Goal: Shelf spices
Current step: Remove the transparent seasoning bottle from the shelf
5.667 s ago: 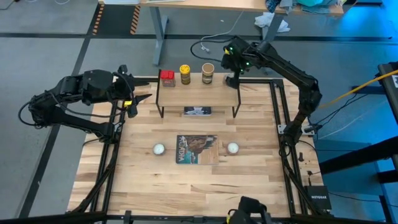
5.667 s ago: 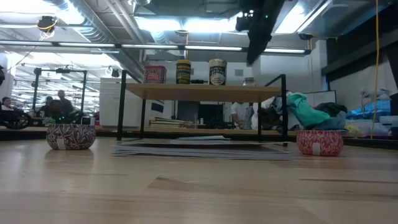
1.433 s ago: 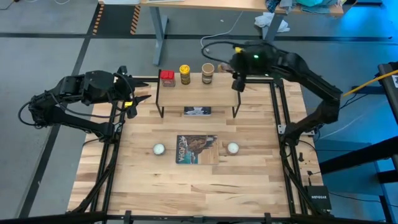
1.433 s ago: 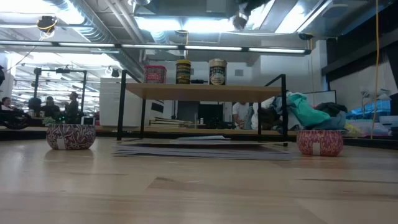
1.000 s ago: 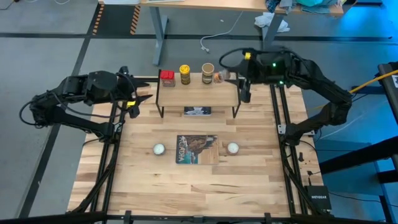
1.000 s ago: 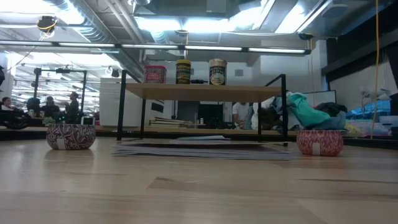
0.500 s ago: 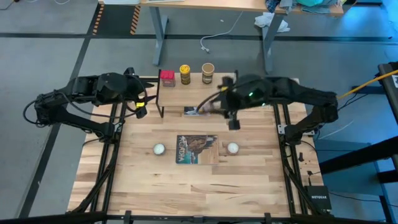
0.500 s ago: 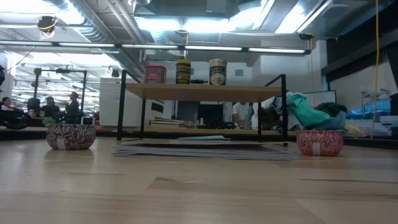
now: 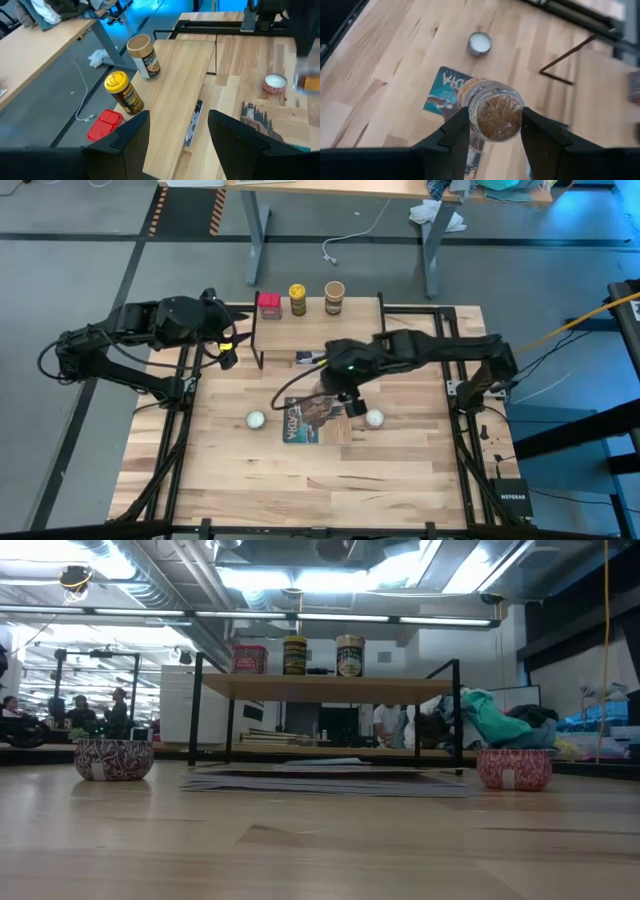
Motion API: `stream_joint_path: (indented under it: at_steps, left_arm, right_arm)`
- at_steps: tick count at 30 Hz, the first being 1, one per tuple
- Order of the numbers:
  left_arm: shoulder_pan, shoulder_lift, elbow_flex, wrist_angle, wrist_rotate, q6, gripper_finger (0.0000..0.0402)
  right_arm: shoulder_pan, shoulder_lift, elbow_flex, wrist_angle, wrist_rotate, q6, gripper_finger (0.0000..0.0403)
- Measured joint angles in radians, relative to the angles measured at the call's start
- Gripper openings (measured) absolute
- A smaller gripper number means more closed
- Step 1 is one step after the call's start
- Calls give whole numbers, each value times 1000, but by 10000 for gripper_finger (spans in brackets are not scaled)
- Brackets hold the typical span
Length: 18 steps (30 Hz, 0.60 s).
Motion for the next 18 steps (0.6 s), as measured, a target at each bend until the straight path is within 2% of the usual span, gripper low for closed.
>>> stream_joint_path:
  at_steps: [8,18]
  left_arm:
    - [-8,-2,0,-1,2,-5,196]
    - [-112,-60,0,5,5,-43,196]
  right_arm:
    - [2,111,0,-17,-4,0,159]
    - [2,236,0,-20,-4,-1,159]
